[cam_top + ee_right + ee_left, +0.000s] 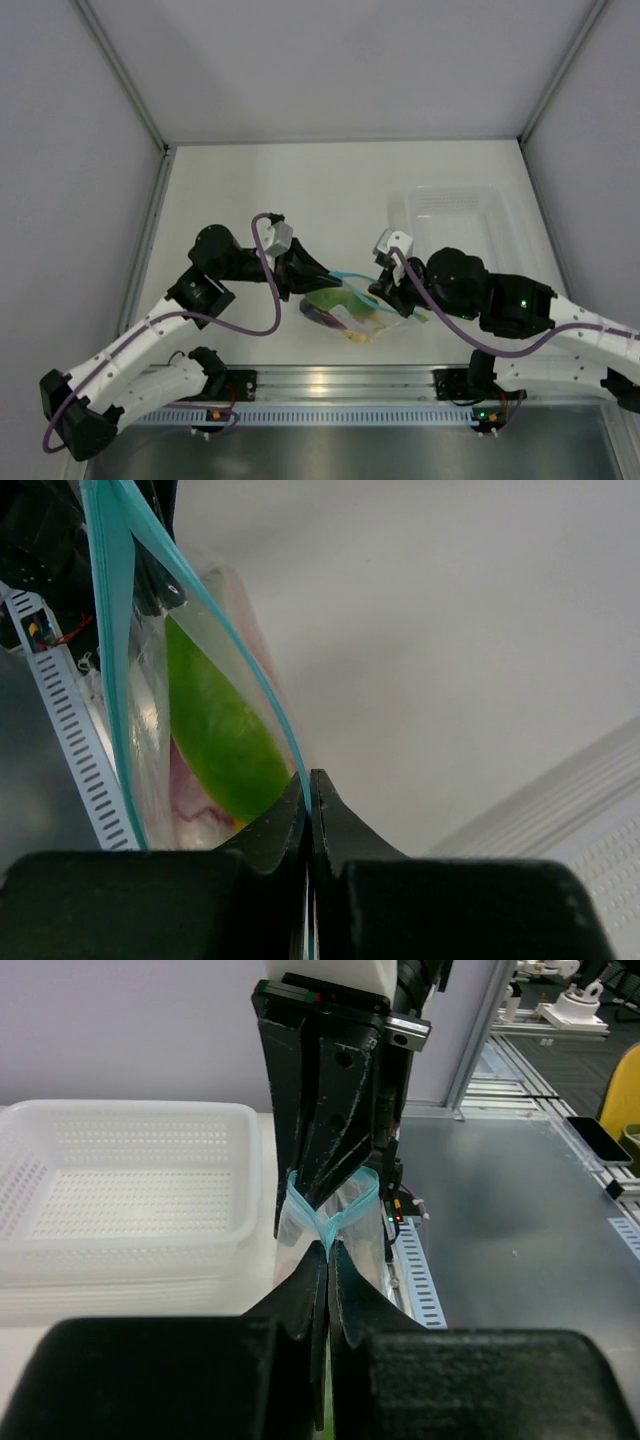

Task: Open the zip-top bag and remove the fake food

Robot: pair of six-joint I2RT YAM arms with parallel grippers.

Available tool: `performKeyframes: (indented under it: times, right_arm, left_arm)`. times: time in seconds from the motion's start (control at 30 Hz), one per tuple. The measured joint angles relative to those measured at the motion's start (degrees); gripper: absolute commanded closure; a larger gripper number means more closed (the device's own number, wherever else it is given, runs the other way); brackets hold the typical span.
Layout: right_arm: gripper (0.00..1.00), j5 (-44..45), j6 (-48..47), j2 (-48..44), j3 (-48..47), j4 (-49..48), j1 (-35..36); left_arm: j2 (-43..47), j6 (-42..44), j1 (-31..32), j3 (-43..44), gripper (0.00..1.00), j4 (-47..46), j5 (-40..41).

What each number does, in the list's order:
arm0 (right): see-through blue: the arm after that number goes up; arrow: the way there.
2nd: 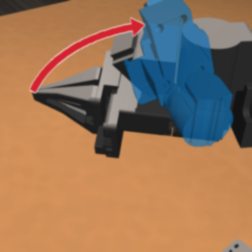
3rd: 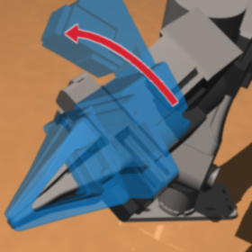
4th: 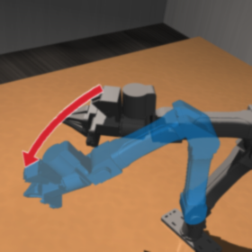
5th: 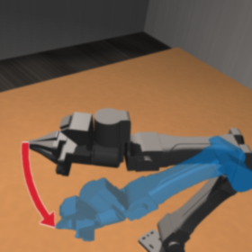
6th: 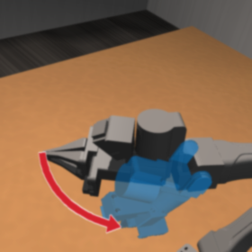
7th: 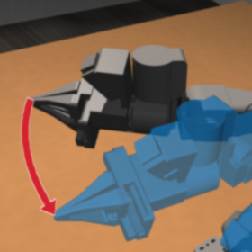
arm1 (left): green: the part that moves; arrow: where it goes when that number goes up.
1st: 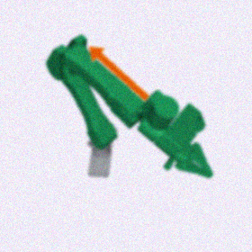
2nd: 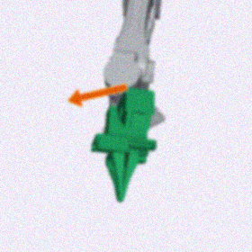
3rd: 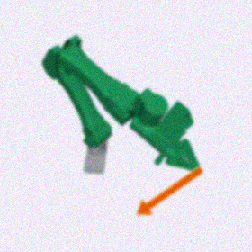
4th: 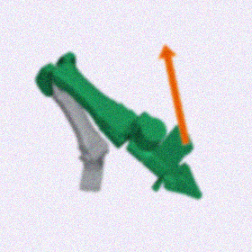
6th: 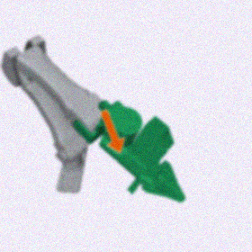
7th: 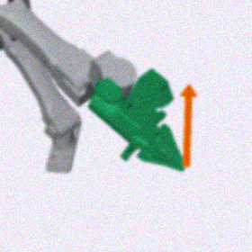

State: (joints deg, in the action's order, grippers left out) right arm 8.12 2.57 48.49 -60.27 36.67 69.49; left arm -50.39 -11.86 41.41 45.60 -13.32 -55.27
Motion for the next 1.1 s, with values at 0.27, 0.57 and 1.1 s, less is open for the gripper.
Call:
performKeyframes:
  times: [0.27, 0.57, 1.1]
  right_arm:
    - [1.00, 7.06, 2.36, 5.11, -3.67, 0.55, -0.02]
    - [1.00, 26.60, 16.46, 20.65, -11.50, 0.96, -0.07]
    - [1.00, 30.01, 28.20, 28.37, -10.05, -6.97, -6.78]
  left_arm:
    - [-0.92, -1.99, 0.02, 1.33, 0.57, 3.30, 17.20]
    - [-5.27, -12.70, -0.02, 6.62, 0.34, 15.02, 44.52]
    - [-0.35, -32.59, 0.00, 0.68, 0.16, 20.41, 58.18]
